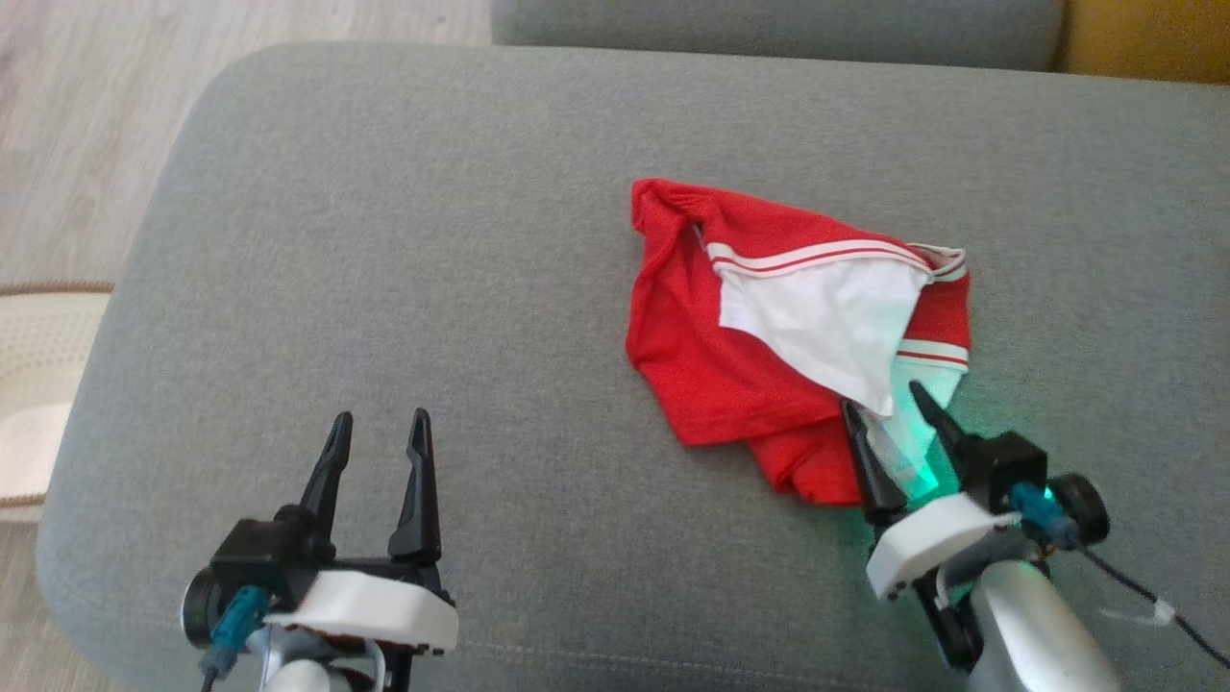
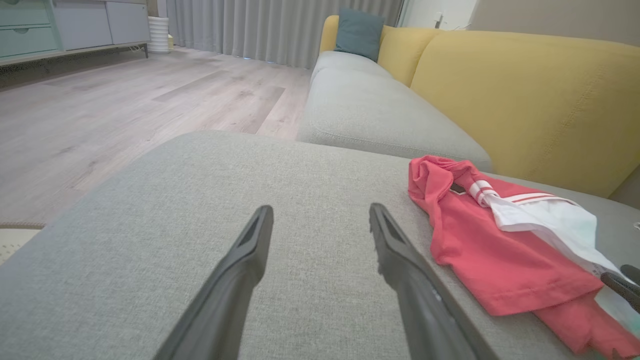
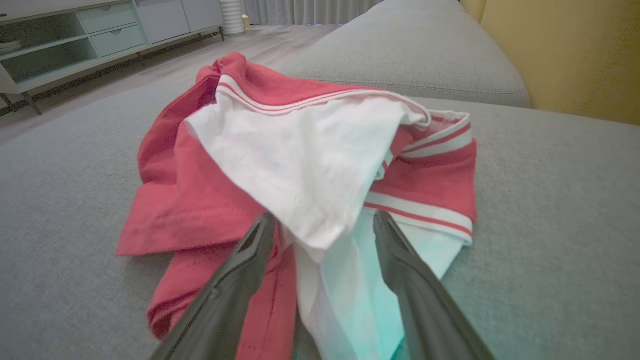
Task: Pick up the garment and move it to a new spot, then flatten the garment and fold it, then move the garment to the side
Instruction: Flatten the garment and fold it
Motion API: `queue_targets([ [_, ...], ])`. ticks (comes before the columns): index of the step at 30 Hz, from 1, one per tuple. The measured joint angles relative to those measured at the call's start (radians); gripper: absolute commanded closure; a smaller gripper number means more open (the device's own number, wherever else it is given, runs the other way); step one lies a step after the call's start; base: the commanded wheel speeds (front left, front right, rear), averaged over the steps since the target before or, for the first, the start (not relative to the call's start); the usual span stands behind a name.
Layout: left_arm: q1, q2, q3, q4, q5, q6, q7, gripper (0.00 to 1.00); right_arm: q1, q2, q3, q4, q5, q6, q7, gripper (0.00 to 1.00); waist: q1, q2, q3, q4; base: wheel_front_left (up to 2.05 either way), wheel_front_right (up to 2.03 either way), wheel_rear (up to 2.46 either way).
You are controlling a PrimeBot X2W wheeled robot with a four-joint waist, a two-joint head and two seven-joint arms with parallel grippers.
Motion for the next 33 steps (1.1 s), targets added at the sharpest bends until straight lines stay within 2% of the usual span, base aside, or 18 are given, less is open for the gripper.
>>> queue_targets([
  [2,0.0,-0.006,0.001,0.001,0.0,0.0,0.0,0.0,-0.035,0.0,-0.02,0.022,-0.014,0.0,-0.002,0.0,0.0,0.0,0.014,0.018,0.0,0.0,0.0],
  [3,0.0,-0.007,0.001,0.001,0.0,-0.002,0.0,0.0,-0.045,0.0,-0.024,0.028,-0.02,0.0,-0.005,0.12,0.0,0.0,0.017,0.023,0.0,0.0,0.0],
  [5,0.0,-0.007,0.002,0.001,0.0,-0.003,0.0,0.0,-0.054,0.0,-0.026,0.034,-0.027,0.0,-0.008,0.48,0.0,0.0,0.02,0.027,0.0,0.0,0.0],
  [7,0.0,-0.009,0.002,0.003,0.0,-0.008,0.0,0.0,-0.067,0.0,-0.029,0.047,-0.035,0.0,-0.009,0.61,0.0,0.0,0.024,0.034,0.0,0.0,0.0],
  [10,-0.001,-0.01,0.003,0.005,0.002,-0.008,0.0,0.0,-0.075,0.0,-0.046,0.055,-0.043,0.0,-0.009,0.72,0.0,0.0,0.027,0.041,0.0,0.0,0.0],
  [12,-0.001,-0.01,0.005,0.005,0.005,-0.008,0.0,0.0,-0.08,-0.001,-0.056,0.051,-0.043,0.0,-0.01,0.97,0.0,0.0,0.029,0.043,0.0,0.0,0.0],
  [13,-0.001,-0.011,0.005,0.005,0.007,-0.008,0.0,0.0,-0.084,-0.001,-0.057,0.042,-0.043,0.0,-0.01,1.0,0.0,0.0,0.029,0.043,0.0,0.0,0.0],
  [20,-0.015,-0.012,0.008,0.005,0.007,-0.008,0.0,0.0,-0.102,-0.001,-0.067,-0.076,-0.04,0.0,-0.01,1.0,0.0,0.0,0.031,0.043,0.0,0.0,0.0],
  [25,-0.021,-0.013,0.001,0.006,0.007,-0.012,0.0,0.0,-0.224,-0.002,-0.063,-0.084,-0.08,0.0,-0.01,1.0,0.0,0.0,0.038,0.065,0.0,0.0,0.0],
  [30,-0.049,-0.013,-0.032,0.002,-0.013,-0.011,0.0,0.0,-0.44,-0.007,-0.059,-0.005,-0.173,0.0,-0.003,1.0,0.0001,0.0,0.051,0.124,0.0,0.0,0.0],
  [33,-0.071,-0.015,-0.069,0.0,-0.029,-0.007,0.0,0.0,-0.572,-0.039,-0.051,0.082,-0.227,0.0,0.005,1.0,0.0001,0.0,0.06,0.177,0.0,0.0,0.0],
])
